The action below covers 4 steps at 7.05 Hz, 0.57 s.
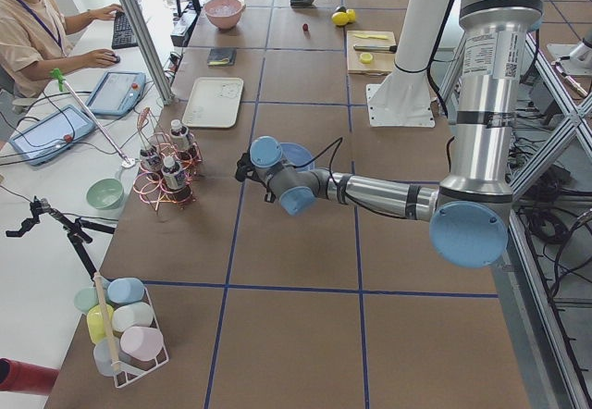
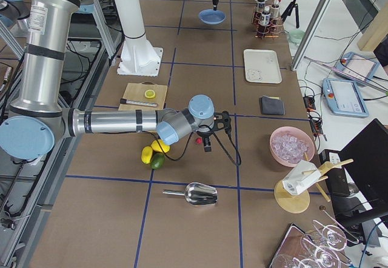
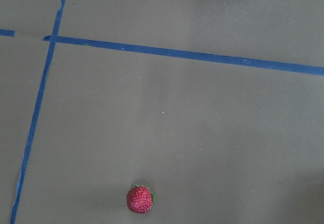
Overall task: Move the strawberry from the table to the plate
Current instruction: 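Grip the light blue plate rim with the left gripper and slide it inward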
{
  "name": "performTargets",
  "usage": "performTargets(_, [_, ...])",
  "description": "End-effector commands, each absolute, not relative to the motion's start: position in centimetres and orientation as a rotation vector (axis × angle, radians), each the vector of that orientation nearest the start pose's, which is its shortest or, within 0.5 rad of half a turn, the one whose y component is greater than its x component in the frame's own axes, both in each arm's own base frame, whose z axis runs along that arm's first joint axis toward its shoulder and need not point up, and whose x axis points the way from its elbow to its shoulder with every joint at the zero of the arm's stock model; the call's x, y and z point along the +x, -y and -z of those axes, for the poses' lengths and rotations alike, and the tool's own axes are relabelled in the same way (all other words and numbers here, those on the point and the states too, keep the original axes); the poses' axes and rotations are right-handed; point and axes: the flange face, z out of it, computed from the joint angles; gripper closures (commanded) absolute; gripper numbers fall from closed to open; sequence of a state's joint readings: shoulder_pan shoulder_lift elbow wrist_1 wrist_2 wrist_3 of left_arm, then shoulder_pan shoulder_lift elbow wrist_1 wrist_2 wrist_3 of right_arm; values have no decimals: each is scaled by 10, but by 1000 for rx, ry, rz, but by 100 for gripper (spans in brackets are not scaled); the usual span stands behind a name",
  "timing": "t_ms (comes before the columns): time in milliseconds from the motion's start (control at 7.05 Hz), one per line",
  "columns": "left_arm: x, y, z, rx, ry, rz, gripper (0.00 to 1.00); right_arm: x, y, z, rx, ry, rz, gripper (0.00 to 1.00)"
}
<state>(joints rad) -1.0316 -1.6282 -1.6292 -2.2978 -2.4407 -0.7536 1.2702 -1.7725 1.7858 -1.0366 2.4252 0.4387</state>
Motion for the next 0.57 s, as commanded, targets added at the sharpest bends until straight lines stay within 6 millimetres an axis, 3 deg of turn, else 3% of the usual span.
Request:
performTargets(0, [287,487,-414,55,-1229,-95,100,-71,425,-577,180,961,108,0])
performTargets(284, [383,472,-326,-13,-1299,-24,100,-71,425,-576,181,962,109,0])
performTargets(426, [449,439,-291,-31,-1315,-20,100,-71,425,-577,178,962,108,0])
